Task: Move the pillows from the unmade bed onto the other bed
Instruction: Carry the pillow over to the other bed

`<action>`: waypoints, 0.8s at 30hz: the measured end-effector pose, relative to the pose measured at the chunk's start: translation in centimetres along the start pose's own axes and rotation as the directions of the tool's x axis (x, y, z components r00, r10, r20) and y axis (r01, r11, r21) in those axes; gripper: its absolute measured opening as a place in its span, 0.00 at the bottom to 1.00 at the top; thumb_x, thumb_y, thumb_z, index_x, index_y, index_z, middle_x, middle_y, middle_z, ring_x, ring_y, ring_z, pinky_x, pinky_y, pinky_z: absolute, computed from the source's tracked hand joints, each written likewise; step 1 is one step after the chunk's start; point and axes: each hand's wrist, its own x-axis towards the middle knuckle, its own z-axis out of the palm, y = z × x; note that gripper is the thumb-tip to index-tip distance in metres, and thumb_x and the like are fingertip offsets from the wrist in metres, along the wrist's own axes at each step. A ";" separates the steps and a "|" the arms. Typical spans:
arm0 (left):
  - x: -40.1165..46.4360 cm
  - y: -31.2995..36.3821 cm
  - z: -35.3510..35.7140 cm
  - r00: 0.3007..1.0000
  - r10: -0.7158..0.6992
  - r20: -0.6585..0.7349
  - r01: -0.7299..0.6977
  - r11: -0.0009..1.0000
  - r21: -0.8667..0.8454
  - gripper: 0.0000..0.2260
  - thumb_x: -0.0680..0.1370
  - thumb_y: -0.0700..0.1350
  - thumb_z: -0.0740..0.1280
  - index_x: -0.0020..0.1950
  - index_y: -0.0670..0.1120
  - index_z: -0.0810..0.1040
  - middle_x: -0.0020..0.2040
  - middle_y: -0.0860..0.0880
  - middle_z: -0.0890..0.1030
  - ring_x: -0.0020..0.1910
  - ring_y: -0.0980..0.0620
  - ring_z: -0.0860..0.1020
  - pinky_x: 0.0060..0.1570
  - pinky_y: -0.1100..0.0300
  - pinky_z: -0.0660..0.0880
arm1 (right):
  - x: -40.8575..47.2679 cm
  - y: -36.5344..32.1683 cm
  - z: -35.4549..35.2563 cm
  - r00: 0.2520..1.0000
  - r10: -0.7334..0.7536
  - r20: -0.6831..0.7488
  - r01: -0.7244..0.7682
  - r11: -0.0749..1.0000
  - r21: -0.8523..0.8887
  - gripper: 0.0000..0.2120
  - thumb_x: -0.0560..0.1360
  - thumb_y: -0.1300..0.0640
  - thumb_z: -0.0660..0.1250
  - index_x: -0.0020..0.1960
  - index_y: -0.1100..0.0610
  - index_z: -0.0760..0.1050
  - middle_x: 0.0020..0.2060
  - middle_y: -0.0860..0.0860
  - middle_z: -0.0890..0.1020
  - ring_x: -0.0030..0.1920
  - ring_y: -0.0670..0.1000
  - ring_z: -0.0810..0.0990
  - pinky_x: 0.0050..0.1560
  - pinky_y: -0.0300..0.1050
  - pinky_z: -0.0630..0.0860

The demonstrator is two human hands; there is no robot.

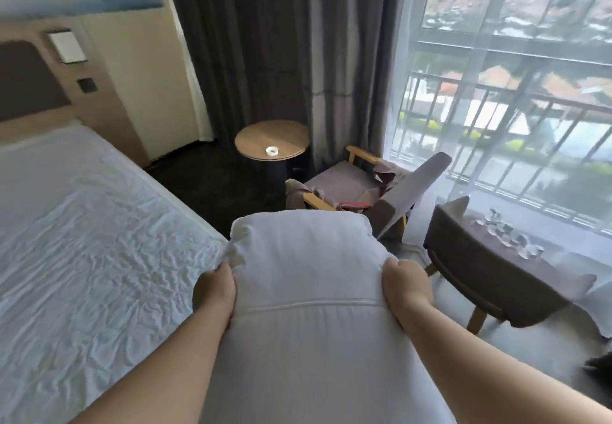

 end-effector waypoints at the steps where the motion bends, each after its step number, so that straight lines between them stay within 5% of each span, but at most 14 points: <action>1: 1.7 0.9 0.8 1.000 -0.014 -0.008 0.014 1.000 -0.004 0.23 0.82 0.54 0.55 0.58 0.37 0.79 0.57 0.37 0.80 0.53 0.38 0.77 0.57 0.48 0.75 | 2.1 -1.2 0.9 1.000 -0.005 0.006 0.005 1.000 0.004 0.19 0.80 0.51 0.54 0.43 0.60 0.79 0.41 0.55 0.79 0.43 0.58 0.76 0.45 0.49 0.69; 12: 18.5 13.7 6.6 0.992 -0.117 -0.046 0.113 0.991 -0.077 0.22 0.83 0.52 0.55 0.66 0.39 0.75 0.64 0.37 0.78 0.60 0.37 0.76 0.58 0.48 0.73 | 22.0 -16.1 6.7 0.989 -0.140 0.038 0.142 0.989 -0.029 0.21 0.80 0.51 0.54 0.47 0.63 0.81 0.44 0.57 0.81 0.47 0.59 0.76 0.48 0.48 0.69; 24: 36.5 23.6 8.5 0.933 -0.266 -0.244 0.201 0.944 -0.260 0.22 0.80 0.54 0.57 0.62 0.40 0.79 0.59 0.37 0.81 0.53 0.38 0.78 0.57 0.48 0.76 | 41.5 -34.6 19.8 0.913 -0.303 0.272 0.302 0.952 0.046 0.19 0.77 0.51 0.56 0.39 0.62 0.79 0.37 0.56 0.80 0.43 0.60 0.78 0.45 0.49 0.73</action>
